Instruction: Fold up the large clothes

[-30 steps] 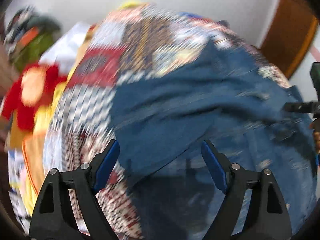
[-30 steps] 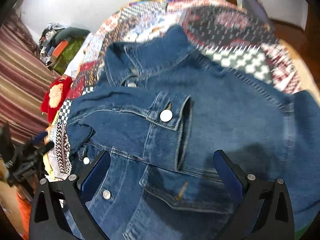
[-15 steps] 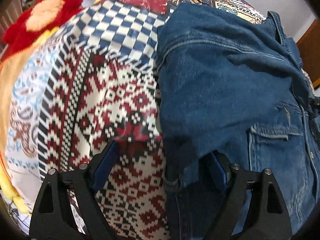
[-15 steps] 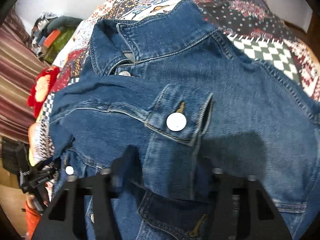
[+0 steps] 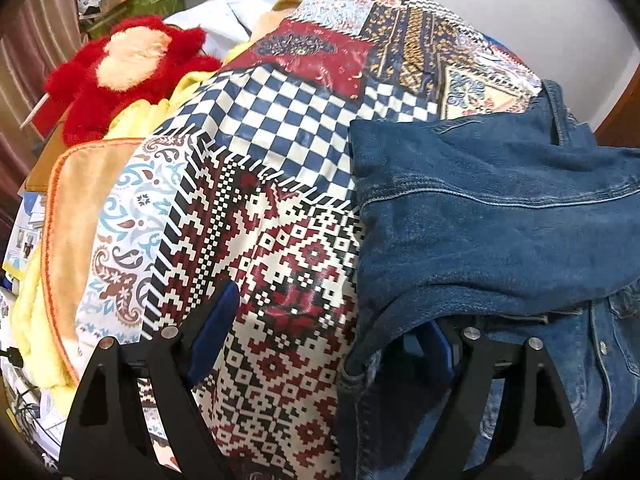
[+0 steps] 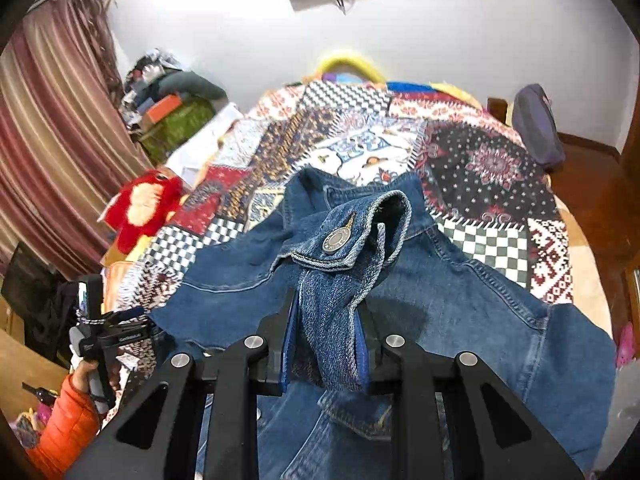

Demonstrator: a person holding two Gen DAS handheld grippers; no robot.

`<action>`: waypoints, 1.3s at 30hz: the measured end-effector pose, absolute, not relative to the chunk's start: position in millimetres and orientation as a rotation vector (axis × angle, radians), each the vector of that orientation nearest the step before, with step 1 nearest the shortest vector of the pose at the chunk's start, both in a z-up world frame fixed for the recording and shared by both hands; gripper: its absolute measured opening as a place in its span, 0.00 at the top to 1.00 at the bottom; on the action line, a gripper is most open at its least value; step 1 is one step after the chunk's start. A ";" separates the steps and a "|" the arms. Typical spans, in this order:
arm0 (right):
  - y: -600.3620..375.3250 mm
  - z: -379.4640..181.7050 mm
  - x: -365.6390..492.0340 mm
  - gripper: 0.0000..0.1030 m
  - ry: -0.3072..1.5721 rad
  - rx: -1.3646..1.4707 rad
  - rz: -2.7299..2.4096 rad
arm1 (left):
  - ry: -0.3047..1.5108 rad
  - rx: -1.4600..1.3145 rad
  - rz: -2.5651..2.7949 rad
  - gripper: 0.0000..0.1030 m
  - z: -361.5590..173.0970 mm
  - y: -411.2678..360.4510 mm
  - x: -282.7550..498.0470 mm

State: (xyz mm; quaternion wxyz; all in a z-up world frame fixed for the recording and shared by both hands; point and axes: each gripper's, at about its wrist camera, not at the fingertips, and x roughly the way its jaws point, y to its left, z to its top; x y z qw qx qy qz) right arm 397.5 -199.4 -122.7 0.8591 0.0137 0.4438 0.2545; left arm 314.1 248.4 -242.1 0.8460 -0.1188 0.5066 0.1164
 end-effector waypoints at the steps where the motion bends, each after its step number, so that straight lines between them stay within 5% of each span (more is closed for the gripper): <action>1: -202.4 -120.3 393.5 0.79 0.927 0.030 0.533 | 1.066 -0.248 0.242 0.19 -240.8 247.8 313.5; 25: -268.8 -226.0 391.1 0.78 1.113 -0.080 0.292 | 1.167 -0.206 0.202 0.19 -267.3 206.2 286.2; 28: -266.1 -237.0 391.8 0.69 1.138 -0.134 0.275 | 1.179 -0.179 0.203 0.19 -268.7 201.9 285.3; 33: -265.0 -240.2 389.1 0.32 1.113 -0.259 0.197 | 1.180 -0.127 0.200 0.19 -263.6 191.6 281.6; 39: -271.8 -223.7 382.1 0.32 1.095 -0.244 0.211 | 1.124 -0.084 0.168 0.19 -231.7 176.0 269.6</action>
